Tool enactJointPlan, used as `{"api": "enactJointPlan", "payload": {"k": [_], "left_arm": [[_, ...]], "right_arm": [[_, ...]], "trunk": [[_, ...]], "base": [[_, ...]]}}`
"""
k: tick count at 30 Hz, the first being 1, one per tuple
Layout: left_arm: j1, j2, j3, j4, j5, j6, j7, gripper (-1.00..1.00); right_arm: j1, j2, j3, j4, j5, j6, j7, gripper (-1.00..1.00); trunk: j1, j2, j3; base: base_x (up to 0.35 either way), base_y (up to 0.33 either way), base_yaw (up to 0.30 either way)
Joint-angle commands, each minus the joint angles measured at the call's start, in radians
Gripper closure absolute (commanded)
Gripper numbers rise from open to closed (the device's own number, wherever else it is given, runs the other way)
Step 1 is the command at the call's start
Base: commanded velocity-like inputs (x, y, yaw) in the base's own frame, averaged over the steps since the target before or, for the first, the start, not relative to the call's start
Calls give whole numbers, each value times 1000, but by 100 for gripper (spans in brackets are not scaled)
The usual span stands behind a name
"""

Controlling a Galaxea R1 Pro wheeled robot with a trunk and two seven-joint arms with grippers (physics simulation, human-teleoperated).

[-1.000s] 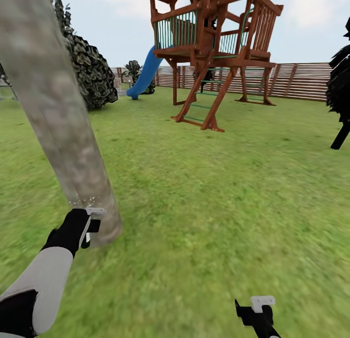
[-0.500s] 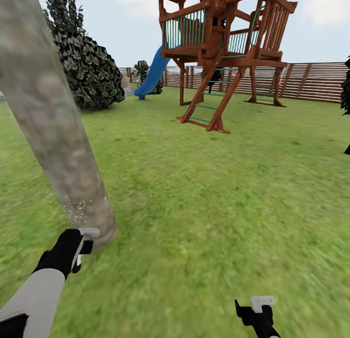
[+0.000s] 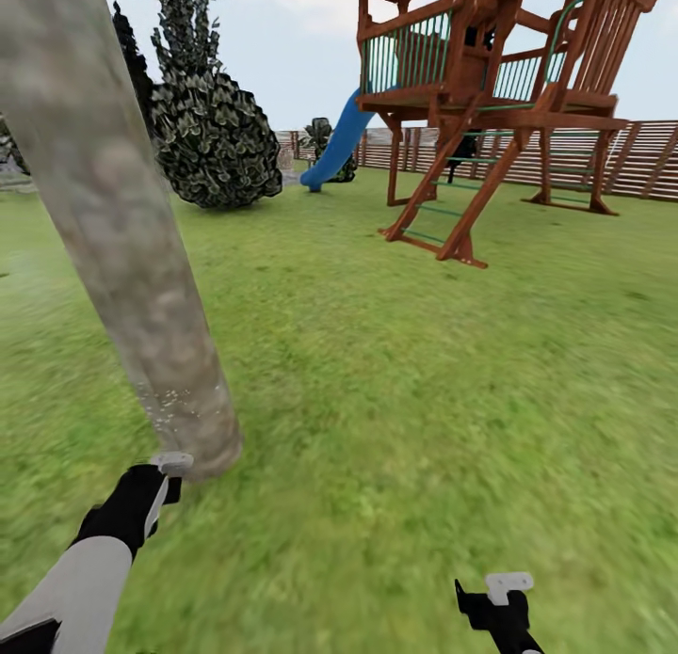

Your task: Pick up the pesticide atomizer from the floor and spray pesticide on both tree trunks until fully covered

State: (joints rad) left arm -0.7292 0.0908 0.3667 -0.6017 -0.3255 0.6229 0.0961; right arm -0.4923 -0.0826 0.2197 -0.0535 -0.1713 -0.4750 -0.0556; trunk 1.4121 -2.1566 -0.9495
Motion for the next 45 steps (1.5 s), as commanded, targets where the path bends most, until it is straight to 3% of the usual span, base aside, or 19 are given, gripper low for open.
{"api": "enactJointPlan", "payload": {"k": [1,4,13,21,23,26,35,45], "left_arm": [[1,-1,2,-1,2,1,7,100],[3,-9,2,0,7,-2,11,100],[16,-28,1,-7,14,-6,7,100],[16,-43,0,-27,13,-4,7,100],[16,-54,-1,-84,14,0,5,100],[10,-66,-2,-97,13,4,5,100],[16,-65,-1,-89,11,2,20,100],[16,-65,3,-84,13,-3,22,100]], "right_arm": [[0,0,9,0,-8,-2,-3,-100],[0,-2,8,0,-8,-2,-3,-100],[-19,44,13,-16,-7,-7,-6,-100],[-17,43,13,-4,-4,-7,-7,-100],[-17,43,13,10,-5,-7,-7,-100],[-17,43,13,12,-5,-7,-7,-100],[-17,43,15,12,-2,-7,-6,-100],[-17,44,16,14,-2,-7,-7,-100]], "trunk": [[0,0,-1],[0,0,-1],[0,0,-1],[0,0,-1],[0,0,-1],[0,0,-1],[0,0,-1],[0,0,-1]], "base": [[134,-224,223],[155,-212,66],[0,0,0],[0,0,166],[0,0,276],[48,-42,240],[36,-257,24],[152,-242,230]]}}
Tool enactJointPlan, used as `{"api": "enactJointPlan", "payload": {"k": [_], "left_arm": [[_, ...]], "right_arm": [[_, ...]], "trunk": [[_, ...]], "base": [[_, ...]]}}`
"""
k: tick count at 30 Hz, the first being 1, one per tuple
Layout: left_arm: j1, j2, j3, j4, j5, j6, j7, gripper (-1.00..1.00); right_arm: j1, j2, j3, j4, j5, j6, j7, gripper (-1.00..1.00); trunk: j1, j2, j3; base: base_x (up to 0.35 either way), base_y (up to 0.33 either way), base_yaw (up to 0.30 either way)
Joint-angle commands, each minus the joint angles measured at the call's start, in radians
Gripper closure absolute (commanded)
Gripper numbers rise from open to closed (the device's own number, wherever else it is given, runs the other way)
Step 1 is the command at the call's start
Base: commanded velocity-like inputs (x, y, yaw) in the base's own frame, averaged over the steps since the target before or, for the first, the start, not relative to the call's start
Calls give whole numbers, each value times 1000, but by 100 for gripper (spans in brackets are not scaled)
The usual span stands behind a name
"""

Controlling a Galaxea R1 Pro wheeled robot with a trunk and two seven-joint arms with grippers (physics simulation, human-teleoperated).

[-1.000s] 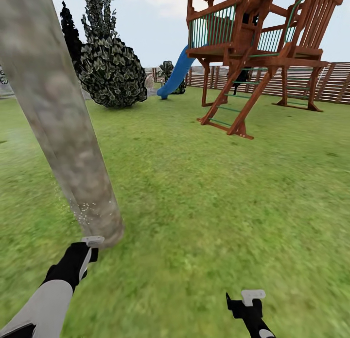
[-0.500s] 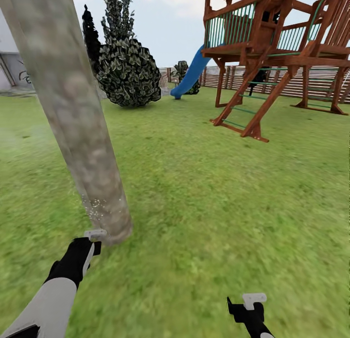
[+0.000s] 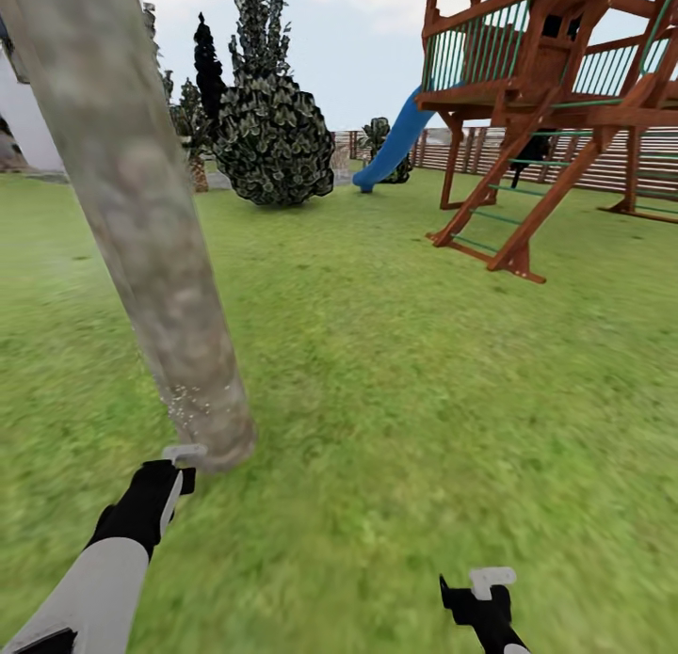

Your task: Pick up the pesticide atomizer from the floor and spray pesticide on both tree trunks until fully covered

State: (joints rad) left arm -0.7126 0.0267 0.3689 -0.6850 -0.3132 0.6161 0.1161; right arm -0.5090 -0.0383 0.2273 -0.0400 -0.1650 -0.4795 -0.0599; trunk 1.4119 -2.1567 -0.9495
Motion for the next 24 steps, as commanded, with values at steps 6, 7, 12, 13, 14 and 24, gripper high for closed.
{"api": "enactJointPlan", "payload": {"k": [6,7,12,13,14,24], "left_arm": [[0,-1,-1,-1,-1,5,2,100],[0,-1,-1,-1,-1,6,2,100],[1,-1,-1,-1,-1,7,1,100],[1,-1,-1,-1,0,7,1,100],[1,-1,-1,-1,0,7,0,100],[0,7,-1,-1,-5,23,-4,100]], "right_arm": [[0,-1,9,0,-8,-2,-2,-100],[0,0,9,0,-8,-2,-2,-100],[0,0,9,0,-8,-2,-2,-100],[0,0,9,0,-8,-2,-2,-100],[0,0,9,0,-8,-2,-2,-100],[0,0,9,0,-8,-2,-1,-100]], "trunk": [[0,0,-1],[0,0,-1],[0,0,-1],[0,0,-1],[0,0,-1],[0,0,-1]], "base": [[158,-241,12],[40,-278,0],[5,-285,153],[0,-286,268],[0,-286,273],[35,-286,168]]}}
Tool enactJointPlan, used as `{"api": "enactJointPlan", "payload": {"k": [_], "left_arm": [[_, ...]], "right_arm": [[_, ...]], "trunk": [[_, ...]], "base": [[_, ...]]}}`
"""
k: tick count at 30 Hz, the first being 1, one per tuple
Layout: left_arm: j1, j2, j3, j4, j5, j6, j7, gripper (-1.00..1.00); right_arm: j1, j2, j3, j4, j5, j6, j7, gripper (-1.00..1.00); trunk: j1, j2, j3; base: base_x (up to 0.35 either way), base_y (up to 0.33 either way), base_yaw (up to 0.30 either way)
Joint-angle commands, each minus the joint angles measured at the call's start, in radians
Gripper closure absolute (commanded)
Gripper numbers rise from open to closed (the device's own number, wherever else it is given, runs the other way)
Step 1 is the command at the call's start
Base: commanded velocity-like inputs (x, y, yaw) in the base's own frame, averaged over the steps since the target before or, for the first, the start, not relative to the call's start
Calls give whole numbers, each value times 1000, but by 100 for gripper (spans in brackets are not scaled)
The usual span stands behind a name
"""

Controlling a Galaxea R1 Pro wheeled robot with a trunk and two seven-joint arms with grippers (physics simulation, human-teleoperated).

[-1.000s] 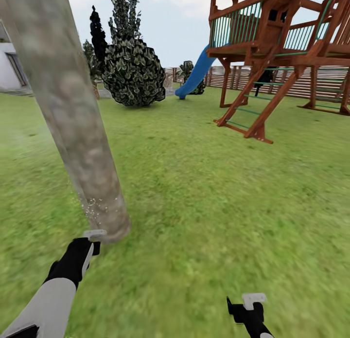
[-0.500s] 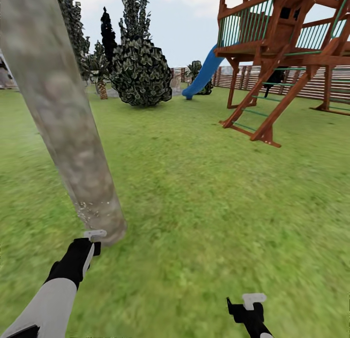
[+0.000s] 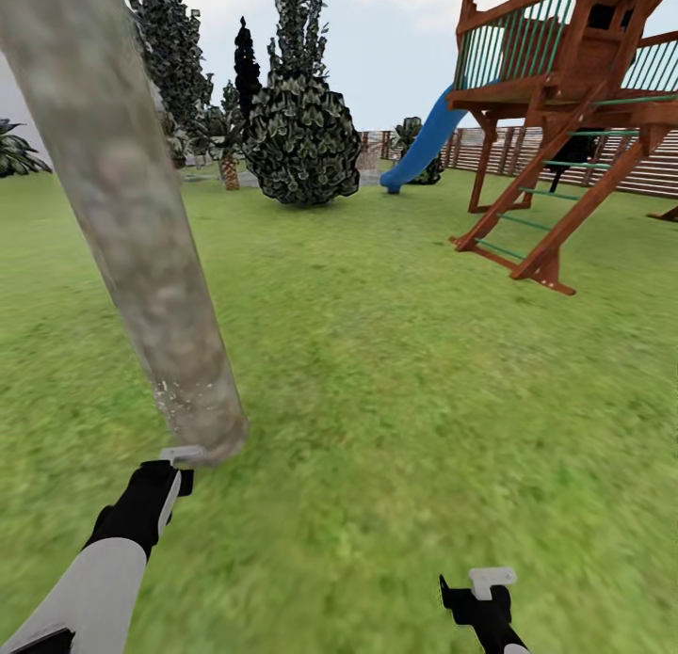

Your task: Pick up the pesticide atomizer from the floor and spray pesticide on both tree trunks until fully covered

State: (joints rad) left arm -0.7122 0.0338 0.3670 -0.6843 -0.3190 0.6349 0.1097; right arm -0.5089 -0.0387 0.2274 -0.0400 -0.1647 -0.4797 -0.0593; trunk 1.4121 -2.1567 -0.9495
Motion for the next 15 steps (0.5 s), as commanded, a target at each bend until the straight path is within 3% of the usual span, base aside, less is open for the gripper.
{"api": "enactJointPlan", "payload": {"k": [1,7,15], "left_arm": [[-1,0,1,0,1,5,2,100],[-1,1,3,0,3,5,2,100],[-1,7,2,28,2,30,-2,100]], "right_arm": [[0,0,9,0,-9,-2,-2,-100],[0,0,9,-1,-10,-2,-3,-100],[0,0,9,0,-10,-3,-4,-100]], "trunk": [[0,0,-1],[0,0,-1],[0,0,-1]], "base": [[143,-270,2],[178,-245,19],[200,-230,258]]}}
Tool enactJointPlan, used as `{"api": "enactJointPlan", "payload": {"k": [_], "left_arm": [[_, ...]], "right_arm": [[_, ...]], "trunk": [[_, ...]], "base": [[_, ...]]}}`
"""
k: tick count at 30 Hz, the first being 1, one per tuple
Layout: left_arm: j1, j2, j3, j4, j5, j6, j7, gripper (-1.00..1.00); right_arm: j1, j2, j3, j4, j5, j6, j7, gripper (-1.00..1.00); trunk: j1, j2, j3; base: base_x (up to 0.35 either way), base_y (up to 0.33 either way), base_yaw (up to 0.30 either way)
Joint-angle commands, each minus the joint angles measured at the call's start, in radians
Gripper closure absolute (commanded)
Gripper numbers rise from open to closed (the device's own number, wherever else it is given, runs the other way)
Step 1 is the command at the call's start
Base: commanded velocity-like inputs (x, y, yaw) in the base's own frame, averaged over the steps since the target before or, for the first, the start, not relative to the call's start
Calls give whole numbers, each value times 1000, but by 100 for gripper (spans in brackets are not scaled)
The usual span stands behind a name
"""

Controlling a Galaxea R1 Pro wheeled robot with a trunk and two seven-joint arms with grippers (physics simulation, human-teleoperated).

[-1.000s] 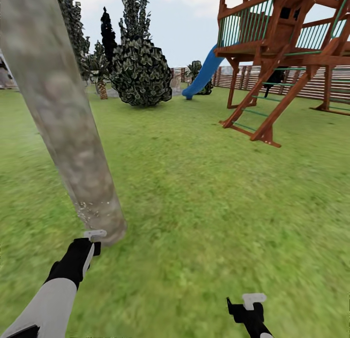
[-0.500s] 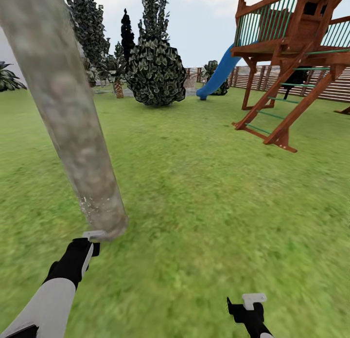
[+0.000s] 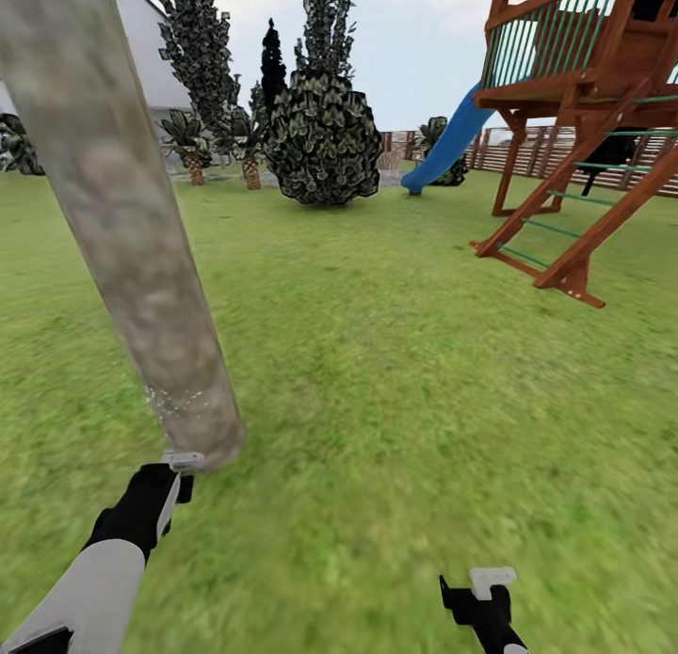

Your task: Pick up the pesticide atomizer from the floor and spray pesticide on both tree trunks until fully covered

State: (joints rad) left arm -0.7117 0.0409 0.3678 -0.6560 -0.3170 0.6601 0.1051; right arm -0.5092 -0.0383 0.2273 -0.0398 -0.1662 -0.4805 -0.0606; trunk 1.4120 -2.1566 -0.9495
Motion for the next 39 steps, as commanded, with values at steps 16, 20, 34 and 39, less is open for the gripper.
{"api": "enactJointPlan", "payload": {"k": [16,20,34,39], "left_arm": [[-2,4,4,-6,3,79,10,100],[-2,-4,2,4,5,16,2,100],[-2,-10,0,6,5,9,2,100],[-2,-9,2,5,6,9,2,100]], "right_arm": [[0,-2,9,0,-9,-2,-4,-100],[0,-2,9,0,-9,-3,-4,-100],[0,-2,9,0,-9,-3,-4,-100],[0,-2,9,0,-9,-2,-4,-100]], "trunk": [[0,0,-1],[0,0,-1],[0,0,-1],[0,0,-1]], "base": [[179,-88,144],[73,-68,274],[82,-254,21],[0,-274,21]]}}
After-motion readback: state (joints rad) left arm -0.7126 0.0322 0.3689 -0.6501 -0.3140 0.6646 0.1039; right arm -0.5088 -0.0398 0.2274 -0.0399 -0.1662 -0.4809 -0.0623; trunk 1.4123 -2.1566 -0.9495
